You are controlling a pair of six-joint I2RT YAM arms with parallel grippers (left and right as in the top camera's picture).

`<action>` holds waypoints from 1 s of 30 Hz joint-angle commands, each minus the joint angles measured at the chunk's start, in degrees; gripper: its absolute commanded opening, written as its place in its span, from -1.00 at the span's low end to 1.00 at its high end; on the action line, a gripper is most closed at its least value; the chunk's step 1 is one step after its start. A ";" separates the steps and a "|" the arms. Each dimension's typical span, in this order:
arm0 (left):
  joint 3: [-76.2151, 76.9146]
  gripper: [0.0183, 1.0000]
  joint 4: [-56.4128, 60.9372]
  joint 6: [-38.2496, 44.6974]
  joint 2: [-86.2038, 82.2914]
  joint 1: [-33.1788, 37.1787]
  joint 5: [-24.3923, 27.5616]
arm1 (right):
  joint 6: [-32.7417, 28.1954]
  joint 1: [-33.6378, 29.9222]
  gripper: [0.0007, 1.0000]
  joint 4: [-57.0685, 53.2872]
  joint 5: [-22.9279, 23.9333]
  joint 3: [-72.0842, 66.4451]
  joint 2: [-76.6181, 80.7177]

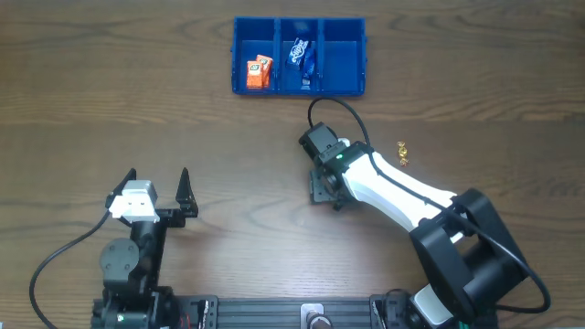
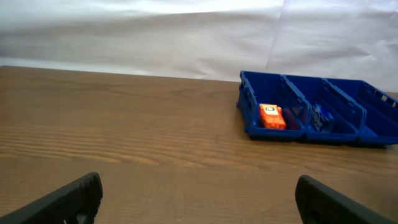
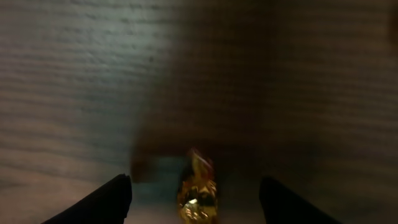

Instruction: Sort Candies Into Trays

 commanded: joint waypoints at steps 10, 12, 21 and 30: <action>-0.81 1.00 -2.47 0.20 -0.37 0.20 0.57 | 2.45 0.07 0.24 -0.02 -0.22 -0.68 1.22; -0.81 1.00 -2.47 0.20 -0.37 0.20 0.57 | 2.45 0.07 0.18 0.00 -0.24 -0.68 1.86; -0.81 1.00 -2.47 0.20 -0.37 0.20 0.57 | 2.67 0.07 -0.35 -0.02 -0.26 -0.66 1.97; -0.81 1.00 -2.47 0.20 -0.37 0.20 0.57 | 2.86 0.07 -0.57 1.27 -0.24 -0.66 1.95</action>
